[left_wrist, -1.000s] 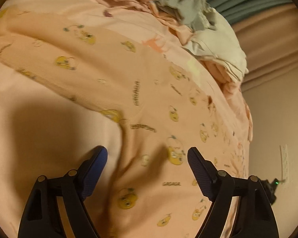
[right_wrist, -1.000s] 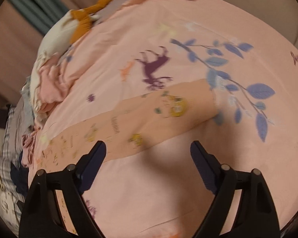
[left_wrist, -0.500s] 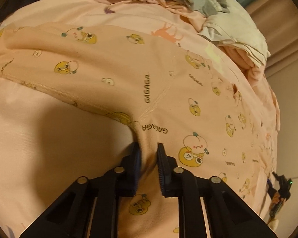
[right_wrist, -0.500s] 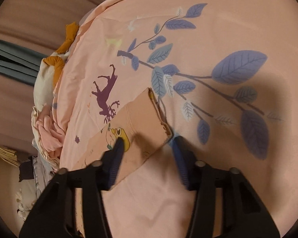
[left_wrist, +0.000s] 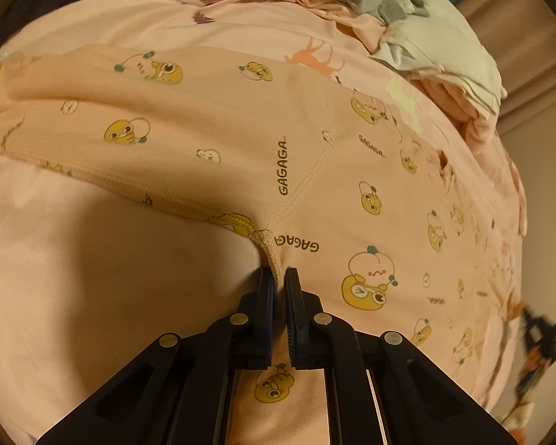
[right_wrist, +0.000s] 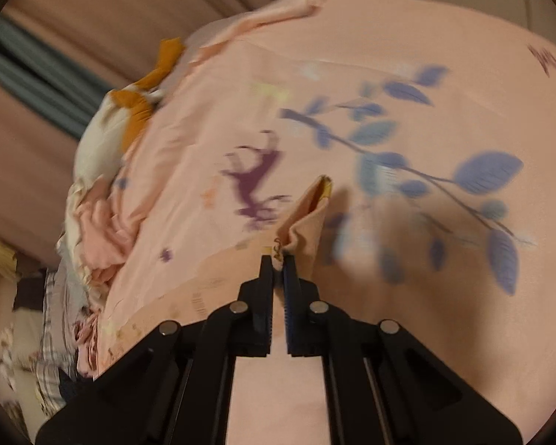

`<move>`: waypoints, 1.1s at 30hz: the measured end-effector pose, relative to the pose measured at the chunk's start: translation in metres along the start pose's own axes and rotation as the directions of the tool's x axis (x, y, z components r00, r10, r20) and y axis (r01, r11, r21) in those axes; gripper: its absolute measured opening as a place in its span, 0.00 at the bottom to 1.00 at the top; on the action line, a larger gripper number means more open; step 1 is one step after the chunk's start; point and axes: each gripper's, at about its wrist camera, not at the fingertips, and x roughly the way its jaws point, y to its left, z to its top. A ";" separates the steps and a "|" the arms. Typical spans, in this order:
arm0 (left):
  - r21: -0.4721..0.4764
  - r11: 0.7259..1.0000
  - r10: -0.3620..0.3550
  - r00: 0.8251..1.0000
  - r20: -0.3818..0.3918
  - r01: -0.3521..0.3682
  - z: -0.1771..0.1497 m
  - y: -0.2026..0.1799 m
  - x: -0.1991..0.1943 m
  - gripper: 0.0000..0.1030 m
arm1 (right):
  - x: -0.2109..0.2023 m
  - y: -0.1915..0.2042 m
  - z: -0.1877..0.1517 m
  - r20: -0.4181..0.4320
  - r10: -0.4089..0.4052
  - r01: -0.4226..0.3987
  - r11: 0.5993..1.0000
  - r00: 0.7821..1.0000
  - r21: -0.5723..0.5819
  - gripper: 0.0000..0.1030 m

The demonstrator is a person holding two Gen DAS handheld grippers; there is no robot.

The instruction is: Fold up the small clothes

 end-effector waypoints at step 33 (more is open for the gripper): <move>0.047 0.998 0.023 0.988 0.153 -0.031 -0.004 0.006 -0.076 0.25 | 0.122 0.398 -0.305 -0.616 0.132 -0.506 0.712 0.777 -0.486 0.61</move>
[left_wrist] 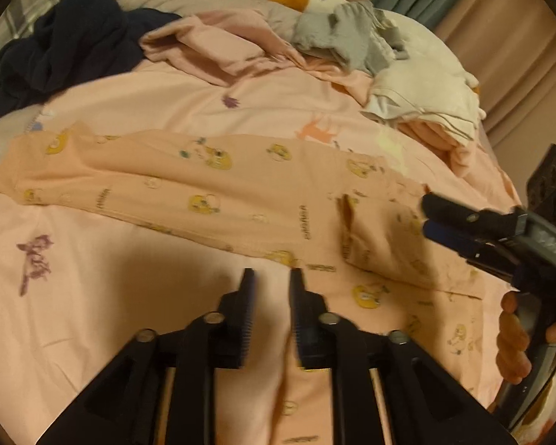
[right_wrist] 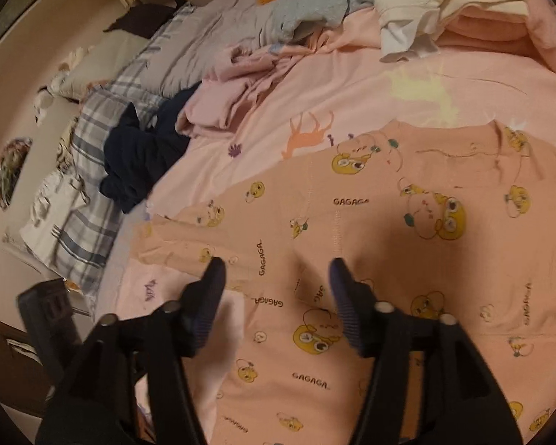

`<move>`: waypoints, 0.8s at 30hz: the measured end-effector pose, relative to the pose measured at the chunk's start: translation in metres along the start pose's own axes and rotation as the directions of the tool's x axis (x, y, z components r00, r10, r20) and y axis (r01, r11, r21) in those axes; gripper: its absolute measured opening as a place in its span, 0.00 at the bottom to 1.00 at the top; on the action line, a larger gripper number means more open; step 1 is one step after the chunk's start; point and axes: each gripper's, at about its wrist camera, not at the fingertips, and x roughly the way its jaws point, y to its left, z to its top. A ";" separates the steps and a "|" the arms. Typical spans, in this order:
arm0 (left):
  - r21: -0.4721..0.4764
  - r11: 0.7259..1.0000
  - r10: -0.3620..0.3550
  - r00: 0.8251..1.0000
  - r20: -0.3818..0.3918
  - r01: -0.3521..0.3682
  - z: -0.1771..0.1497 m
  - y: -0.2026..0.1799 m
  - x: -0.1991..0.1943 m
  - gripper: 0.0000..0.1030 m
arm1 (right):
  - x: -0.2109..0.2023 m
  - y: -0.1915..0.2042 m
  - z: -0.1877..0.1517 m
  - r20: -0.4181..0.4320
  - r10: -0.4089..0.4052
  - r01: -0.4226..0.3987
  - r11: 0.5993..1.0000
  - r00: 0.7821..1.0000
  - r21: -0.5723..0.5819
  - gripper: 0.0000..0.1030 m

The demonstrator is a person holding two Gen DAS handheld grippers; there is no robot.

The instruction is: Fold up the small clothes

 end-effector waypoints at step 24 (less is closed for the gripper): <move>-0.023 0.984 -0.177 0.981 -0.075 0.176 0.021 -0.107 0.103 0.22 | -0.111 -0.180 -0.058 0.096 -0.409 0.401 0.911 0.907 0.097 0.16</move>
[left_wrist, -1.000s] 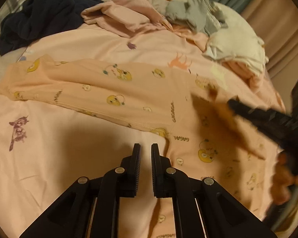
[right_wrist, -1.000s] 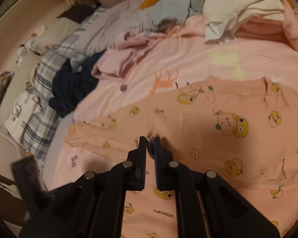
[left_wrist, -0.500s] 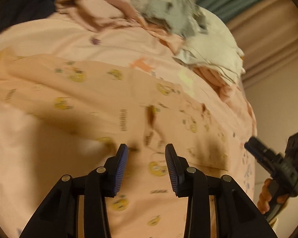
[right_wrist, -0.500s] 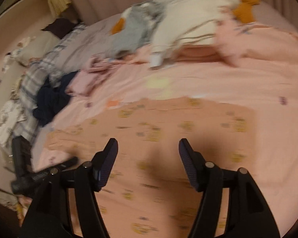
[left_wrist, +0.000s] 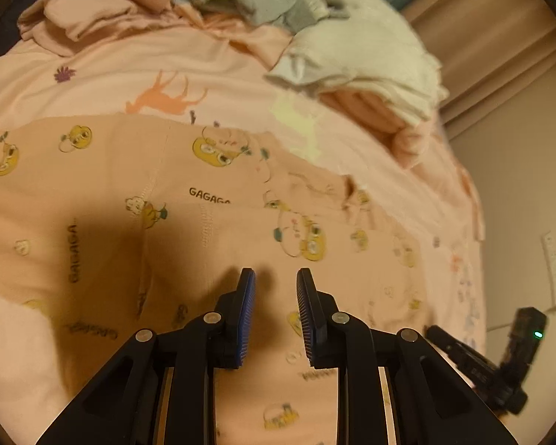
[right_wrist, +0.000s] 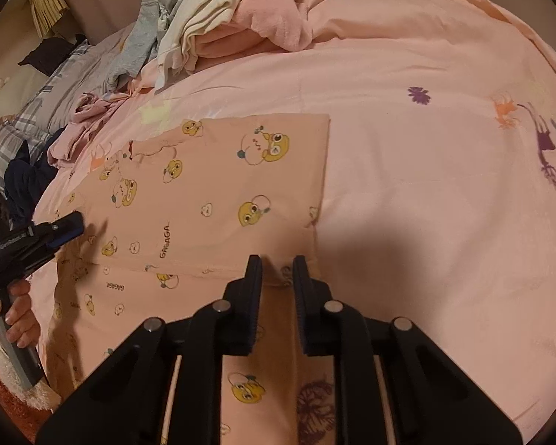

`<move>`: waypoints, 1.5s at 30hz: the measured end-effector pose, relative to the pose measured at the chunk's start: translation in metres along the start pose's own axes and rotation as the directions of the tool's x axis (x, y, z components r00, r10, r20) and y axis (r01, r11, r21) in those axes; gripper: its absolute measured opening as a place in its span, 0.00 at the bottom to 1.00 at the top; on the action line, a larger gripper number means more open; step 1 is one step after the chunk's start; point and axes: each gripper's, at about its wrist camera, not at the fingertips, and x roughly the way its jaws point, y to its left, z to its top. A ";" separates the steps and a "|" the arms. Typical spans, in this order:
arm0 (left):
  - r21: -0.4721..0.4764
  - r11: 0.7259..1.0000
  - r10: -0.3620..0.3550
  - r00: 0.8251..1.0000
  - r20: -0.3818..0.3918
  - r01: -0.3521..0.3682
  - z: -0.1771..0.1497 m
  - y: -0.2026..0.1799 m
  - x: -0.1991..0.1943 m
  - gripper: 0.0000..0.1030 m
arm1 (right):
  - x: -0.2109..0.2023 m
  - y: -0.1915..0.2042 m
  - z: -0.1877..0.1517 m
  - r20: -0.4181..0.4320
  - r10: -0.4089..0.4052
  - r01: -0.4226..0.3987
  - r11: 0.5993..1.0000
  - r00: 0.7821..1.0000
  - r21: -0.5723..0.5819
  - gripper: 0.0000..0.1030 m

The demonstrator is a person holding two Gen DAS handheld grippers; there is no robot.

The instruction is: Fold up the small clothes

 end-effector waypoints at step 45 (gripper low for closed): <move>-0.136 0.987 0.094 0.991 0.099 -0.080 -0.016 0.102 -0.072 0.07 | 0.024 0.018 -0.009 -0.091 -0.075 0.075 0.997 0.993 -0.005 0.15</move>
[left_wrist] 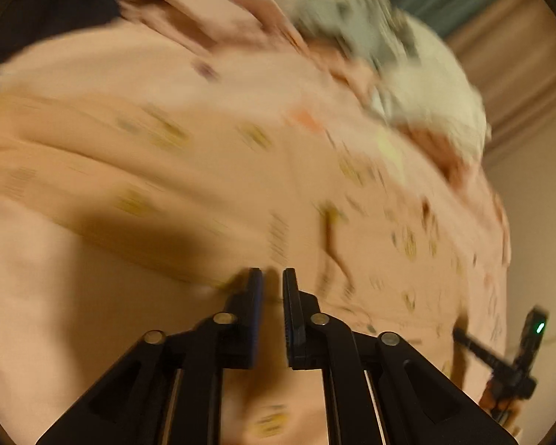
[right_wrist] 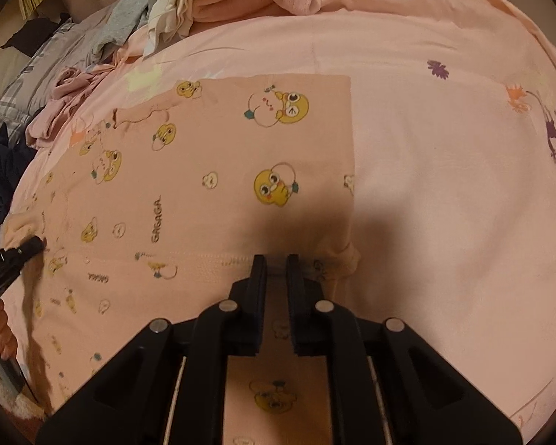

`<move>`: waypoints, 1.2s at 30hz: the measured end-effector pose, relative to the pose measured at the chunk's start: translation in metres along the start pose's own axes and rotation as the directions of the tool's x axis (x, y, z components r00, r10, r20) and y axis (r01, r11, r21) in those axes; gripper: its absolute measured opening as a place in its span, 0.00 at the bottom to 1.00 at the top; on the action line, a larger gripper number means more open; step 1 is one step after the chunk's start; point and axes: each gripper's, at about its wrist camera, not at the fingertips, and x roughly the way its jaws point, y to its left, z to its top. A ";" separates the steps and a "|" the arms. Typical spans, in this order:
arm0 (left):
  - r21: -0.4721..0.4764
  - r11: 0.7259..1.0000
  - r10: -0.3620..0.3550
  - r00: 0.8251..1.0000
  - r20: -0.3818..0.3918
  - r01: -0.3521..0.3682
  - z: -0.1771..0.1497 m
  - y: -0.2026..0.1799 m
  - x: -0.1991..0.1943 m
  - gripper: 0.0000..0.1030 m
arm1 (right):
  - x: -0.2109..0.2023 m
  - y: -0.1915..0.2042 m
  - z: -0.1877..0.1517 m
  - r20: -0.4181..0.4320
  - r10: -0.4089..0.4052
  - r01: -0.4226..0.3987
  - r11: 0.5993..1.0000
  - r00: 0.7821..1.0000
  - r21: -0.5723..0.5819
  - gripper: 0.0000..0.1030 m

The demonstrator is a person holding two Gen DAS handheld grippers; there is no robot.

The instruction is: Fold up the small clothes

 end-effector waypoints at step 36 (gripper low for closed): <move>-0.359 0.928 0.231 0.910 0.345 -0.099 0.069 0.144 -0.116 0.06 | -0.026 -0.017 -0.018 0.018 -0.016 0.016 0.999 1.000 0.038 0.29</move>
